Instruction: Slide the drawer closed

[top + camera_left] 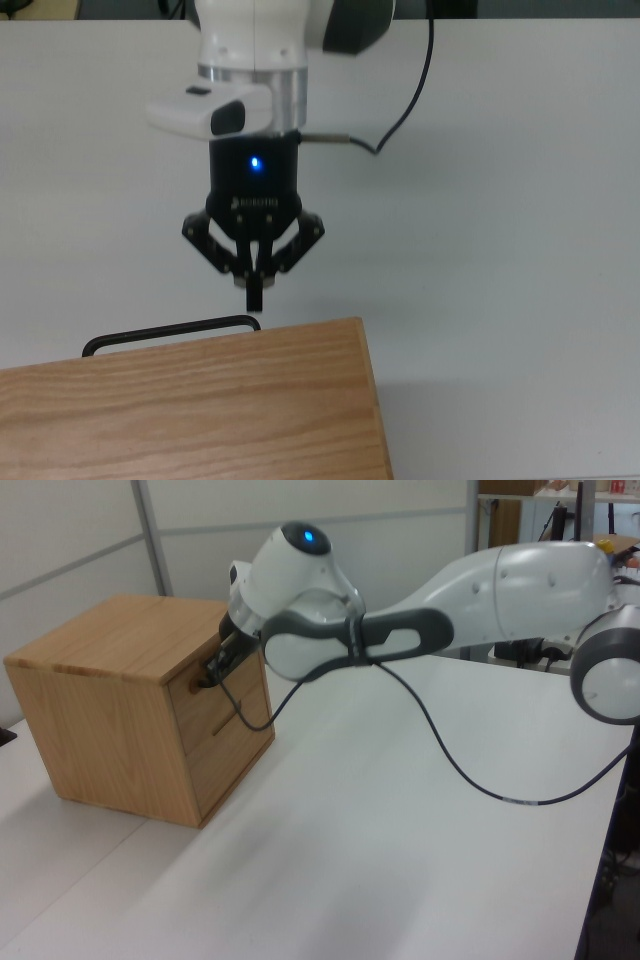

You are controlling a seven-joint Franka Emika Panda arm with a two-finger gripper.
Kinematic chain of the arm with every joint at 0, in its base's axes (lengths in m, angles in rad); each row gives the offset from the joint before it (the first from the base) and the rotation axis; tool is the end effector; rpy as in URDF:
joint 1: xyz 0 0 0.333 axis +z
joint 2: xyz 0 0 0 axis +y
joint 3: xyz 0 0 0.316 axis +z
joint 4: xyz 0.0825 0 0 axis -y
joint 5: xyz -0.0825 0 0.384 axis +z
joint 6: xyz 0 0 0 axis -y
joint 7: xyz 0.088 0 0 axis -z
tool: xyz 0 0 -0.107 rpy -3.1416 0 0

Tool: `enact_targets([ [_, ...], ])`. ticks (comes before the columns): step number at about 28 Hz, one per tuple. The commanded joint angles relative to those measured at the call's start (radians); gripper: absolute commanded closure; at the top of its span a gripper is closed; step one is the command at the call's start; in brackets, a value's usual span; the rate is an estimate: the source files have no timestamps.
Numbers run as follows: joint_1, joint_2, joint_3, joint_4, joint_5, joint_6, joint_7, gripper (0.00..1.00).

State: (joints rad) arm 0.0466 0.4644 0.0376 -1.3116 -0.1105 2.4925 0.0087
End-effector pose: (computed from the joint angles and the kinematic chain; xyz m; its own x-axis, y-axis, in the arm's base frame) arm 0.7425 0.0565 0.5584 0.7452 0.1283 0.6544 0.0957 -0.9917 0.0855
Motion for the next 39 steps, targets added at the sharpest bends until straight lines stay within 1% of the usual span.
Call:
enact_targets([
  [1, 0.006, -0.110, 0.005, -0.029, 0.040, -0.207, -0.003, 1.00],
  [4, 0.006, -0.153, 0.004, -0.029, 0.051, -0.309, -0.004, 1.00],
  [5, 0.006, -0.182, 0.004, -0.029, 0.057, -0.379, -0.004, 1.00],
  [9, 0.003, -0.233, 0.001, -0.028, 0.077, -0.541, -0.004, 1.00],
  [10, -0.001, -0.259, -0.001, -0.028, 0.089, -0.608, -0.004, 1.00],
  [14, -0.002, -0.305, -0.012, -0.028, 0.106, -0.720, -0.004, 1.00],
  [15, -0.004, -0.320, -0.013, -0.028, 0.110, -0.772, -0.004, 1.00],
  [23, -0.005, -0.369, -0.024, -0.026, 0.107, -0.946, -0.003, 1.00],
  [27, -0.007, -0.385, -0.048, -0.026, 0.109, -1.001, -0.001, 0.99],
  [30, -0.007, -0.397, -0.056, -0.026, 0.111, -1.027, -0.003, 0.98],
  [31, -0.007, -0.397, -0.056, -0.026, 0.111, -1.035, 0.001, 0.93],
  [32, -0.007, -0.398, -0.056, -0.026, 0.111, -1.038, 0.004, 0.81],
  [33, -0.007, -0.398, -0.056, -0.026, 0.109, -1.043, 0.005, 0.61],
  [34, -0.007, -0.398, -0.058, -0.026, 0.106, -1.047, 0.008, 0.34],
  [35, -0.007, -0.400, -0.058, -0.026, 0.104, -1.052, 0.013, 0.01],
  [39, -0.007, -0.409, -0.059, -0.026, 0.097, -1.066, 0.014, 0.00],
])
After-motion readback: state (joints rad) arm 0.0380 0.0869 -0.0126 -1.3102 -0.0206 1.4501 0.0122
